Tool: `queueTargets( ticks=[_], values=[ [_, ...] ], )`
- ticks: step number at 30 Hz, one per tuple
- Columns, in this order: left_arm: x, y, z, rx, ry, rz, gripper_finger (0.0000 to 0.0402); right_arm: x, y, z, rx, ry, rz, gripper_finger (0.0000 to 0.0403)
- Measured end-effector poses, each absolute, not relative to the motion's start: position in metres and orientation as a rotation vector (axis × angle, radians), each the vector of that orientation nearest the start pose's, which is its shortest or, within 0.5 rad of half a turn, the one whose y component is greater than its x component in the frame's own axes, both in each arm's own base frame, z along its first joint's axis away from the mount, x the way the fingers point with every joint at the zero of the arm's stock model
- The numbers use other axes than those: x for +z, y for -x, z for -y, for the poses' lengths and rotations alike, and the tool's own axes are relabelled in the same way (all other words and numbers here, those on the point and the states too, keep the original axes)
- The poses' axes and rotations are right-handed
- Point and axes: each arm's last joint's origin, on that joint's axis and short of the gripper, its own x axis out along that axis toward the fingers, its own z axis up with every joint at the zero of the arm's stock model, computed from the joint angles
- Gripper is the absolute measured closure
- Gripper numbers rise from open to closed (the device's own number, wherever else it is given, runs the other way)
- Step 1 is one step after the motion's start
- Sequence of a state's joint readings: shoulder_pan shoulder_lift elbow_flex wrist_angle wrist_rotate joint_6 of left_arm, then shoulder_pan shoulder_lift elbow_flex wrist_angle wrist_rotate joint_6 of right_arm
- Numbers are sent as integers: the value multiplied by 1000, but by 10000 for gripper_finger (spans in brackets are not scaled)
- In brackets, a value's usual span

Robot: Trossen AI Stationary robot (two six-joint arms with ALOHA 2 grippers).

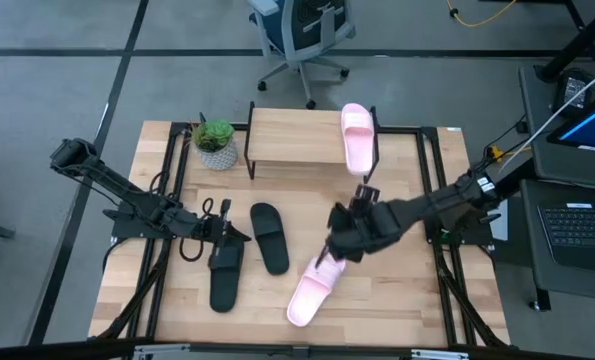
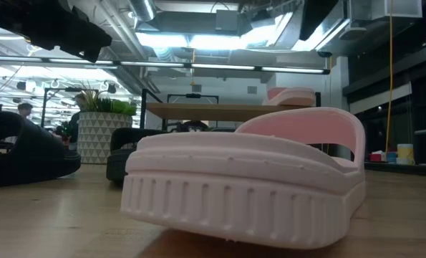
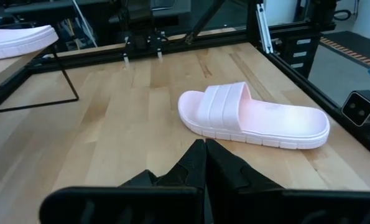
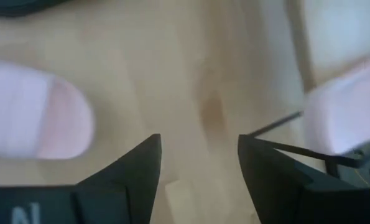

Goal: Pick and place slides into the shelf
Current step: Put the pink slide on the shelf

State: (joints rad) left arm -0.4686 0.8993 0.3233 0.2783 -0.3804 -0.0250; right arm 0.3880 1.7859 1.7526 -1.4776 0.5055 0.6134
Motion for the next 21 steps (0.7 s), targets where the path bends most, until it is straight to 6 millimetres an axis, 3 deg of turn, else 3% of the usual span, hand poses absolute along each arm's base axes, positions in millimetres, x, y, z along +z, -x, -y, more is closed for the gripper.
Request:
queueTargets(
  ticks=[10, 21],
  values=[
    [200, -170, 74, -77, -42, -264, 401, 314, -311, -141, -292, 37, -1227, 189],
    [200, -167, 79, -106, 6, -270, 401, 315, -311, -155, -278, -63, -1174, 189]
  ],
)
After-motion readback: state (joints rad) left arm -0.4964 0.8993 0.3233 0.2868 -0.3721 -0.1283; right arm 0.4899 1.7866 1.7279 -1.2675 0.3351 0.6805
